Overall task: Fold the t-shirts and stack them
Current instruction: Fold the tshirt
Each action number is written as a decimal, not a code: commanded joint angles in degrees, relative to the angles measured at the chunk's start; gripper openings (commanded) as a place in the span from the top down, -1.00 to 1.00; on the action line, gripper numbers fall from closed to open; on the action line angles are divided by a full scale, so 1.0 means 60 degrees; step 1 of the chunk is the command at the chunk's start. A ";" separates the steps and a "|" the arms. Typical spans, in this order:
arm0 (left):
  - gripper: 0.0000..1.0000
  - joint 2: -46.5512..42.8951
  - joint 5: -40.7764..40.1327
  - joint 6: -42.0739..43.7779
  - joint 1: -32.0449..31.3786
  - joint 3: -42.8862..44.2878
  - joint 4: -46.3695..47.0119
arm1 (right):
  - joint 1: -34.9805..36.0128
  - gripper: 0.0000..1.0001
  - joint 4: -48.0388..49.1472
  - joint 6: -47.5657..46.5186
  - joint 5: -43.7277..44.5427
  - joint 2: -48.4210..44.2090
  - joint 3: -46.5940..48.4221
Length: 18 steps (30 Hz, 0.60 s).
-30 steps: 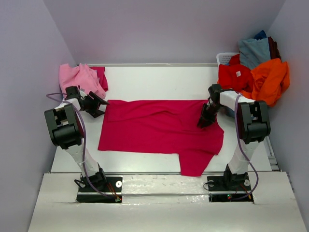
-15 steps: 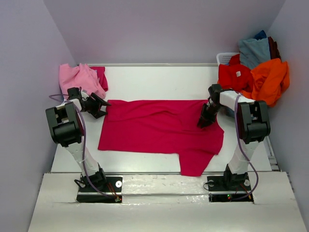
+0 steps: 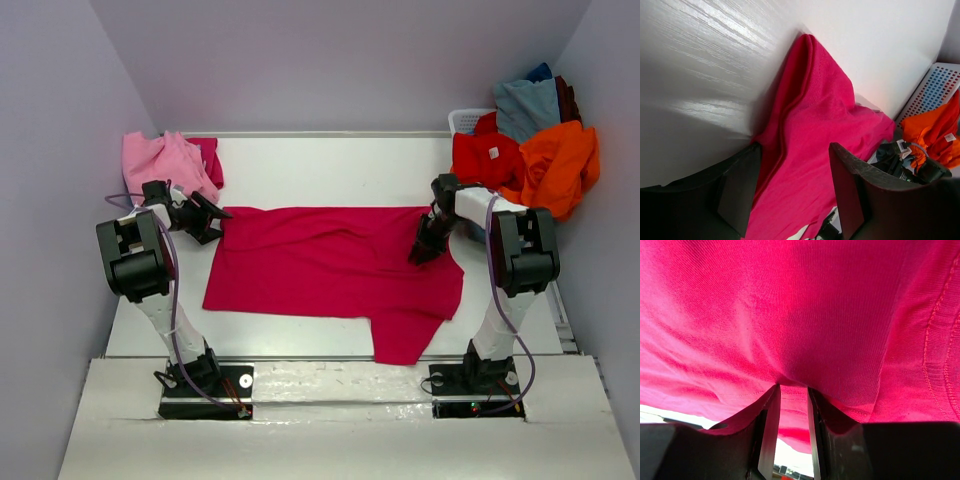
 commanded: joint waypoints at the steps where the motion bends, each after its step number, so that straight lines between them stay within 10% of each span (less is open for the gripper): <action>1: -0.37 -0.0156 -0.0213 0.0407 -0.0067 0.0311 -0.0367 | 0.0029 0.31 -0.0011 -0.0352 0.1105 0.0626 -0.0330; 18: -0.37 -0.0874 -0.0785 0.0774 -0.0067 0.0370 -0.0836 | 0.0029 0.31 -0.0026 -0.0381 0.1135 0.0699 -0.0301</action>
